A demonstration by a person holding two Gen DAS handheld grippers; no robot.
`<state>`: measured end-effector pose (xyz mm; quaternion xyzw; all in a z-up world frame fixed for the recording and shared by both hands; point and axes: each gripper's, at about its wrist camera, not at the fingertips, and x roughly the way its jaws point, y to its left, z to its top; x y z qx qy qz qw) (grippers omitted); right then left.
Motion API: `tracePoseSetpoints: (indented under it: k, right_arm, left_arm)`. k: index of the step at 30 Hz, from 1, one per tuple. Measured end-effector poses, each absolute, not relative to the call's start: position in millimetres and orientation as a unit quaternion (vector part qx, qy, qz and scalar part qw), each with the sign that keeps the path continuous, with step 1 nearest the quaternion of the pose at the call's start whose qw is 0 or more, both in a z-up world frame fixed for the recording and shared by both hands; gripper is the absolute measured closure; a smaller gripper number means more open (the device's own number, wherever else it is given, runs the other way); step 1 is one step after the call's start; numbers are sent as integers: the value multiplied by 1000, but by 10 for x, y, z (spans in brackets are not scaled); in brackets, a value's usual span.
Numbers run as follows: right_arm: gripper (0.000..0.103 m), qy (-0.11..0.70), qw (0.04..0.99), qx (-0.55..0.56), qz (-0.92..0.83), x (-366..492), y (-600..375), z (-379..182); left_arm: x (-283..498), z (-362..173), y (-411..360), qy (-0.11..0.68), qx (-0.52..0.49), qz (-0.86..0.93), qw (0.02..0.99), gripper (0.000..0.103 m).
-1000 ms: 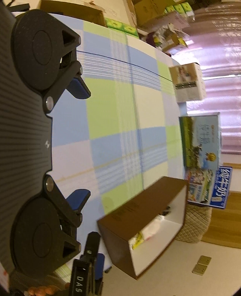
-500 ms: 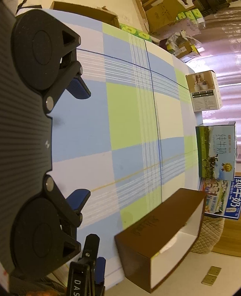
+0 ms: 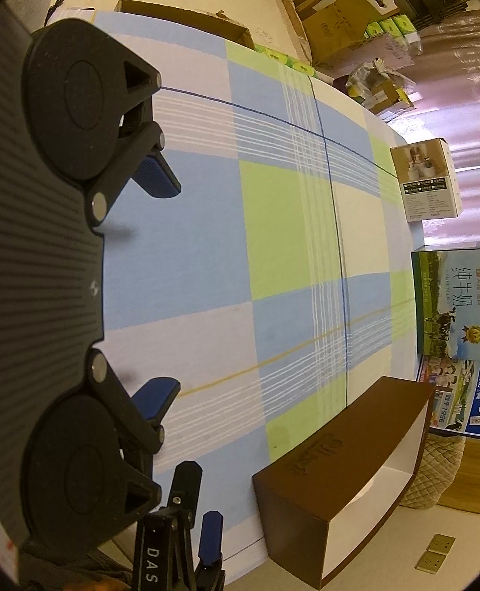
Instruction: Organize objects
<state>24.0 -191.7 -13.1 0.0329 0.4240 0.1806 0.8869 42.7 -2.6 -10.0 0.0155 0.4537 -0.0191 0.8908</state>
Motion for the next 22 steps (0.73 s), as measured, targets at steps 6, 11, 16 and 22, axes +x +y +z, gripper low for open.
tracePoseSetpoints:
  k: [6, 11, 16, 22]
  right_arm:
    - [21, 428, 885, 32, 182, 251, -1915, -146]
    - [21, 431, 883, 32, 181, 266, -1917, -159]
    - [21, 433, 883, 32, 181, 269, -1923, -171]
    - [21, 433, 882, 33, 181, 268, -1917, -174]
  left_arm:
    - [438, -139, -17, 460, 15, -16, 887, 1]
    - [447, -167, -2, 465, 15, -17, 885, 1]
    - [460, -194, 1, 469, 13, -17, 883, 1]
    - [475, -223, 9, 473, 8, -21, 881, 1]
